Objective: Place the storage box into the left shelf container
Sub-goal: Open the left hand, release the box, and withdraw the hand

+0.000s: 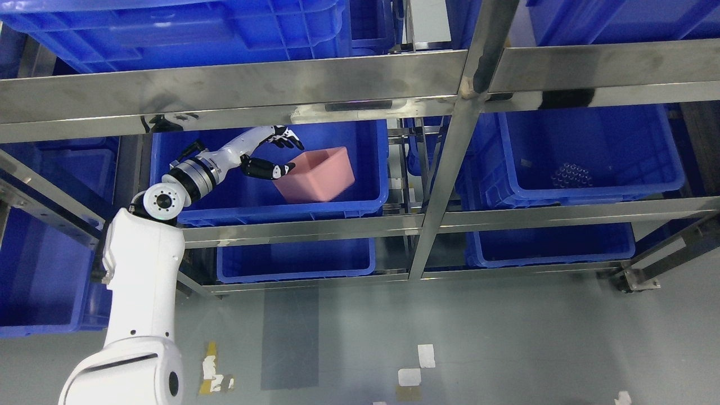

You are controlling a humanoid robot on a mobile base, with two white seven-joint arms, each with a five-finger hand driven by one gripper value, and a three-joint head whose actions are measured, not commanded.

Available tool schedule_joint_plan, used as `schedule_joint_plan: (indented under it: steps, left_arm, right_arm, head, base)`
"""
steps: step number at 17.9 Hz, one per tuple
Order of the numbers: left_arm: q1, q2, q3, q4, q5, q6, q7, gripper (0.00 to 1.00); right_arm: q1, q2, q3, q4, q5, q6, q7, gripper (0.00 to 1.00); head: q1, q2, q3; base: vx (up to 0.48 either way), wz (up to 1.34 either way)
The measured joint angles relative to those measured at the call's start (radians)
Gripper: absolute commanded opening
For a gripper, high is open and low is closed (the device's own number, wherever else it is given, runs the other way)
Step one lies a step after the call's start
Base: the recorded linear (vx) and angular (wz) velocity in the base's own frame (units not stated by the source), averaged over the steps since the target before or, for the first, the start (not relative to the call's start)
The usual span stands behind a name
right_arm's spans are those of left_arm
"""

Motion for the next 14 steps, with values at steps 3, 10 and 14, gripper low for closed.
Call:
schedule_joint_plan:
  steps: [3, 10, 14]
  left_arm:
    - [0.001, -0.007, 0.017, 0.006, 0.013, -0.001, 0.011, 0.82]
    - [0.074, -0.036, 0.055, -0.055, 0.399, 0.149, 0.147, 0.99]
    - [0.188, -0.045, 0.035, -0.185, 0.584, 0.284, 0.335, 0.99]
  right_arm:
    - [0.000, 0.000, 0.000, 0.000, 0.000, 0.000, 0.000, 1.00]
    - [0.000, 0.000, 0.000, 0.000, 0.000, -0.001, 0.004, 1.00]
    - [0.000, 0.000, 0.000, 0.000, 0.000, -0.006, 0.004, 1.00]
  head:
    - [0.0000, 0.000, 0.000]
    - [0.0000, 0.000, 0.000]
    - [0.0000, 0.000, 0.000]
  base:
    - [0.000, 0.00]
    - [0.000, 0.00]
    - [0.000, 0.00]
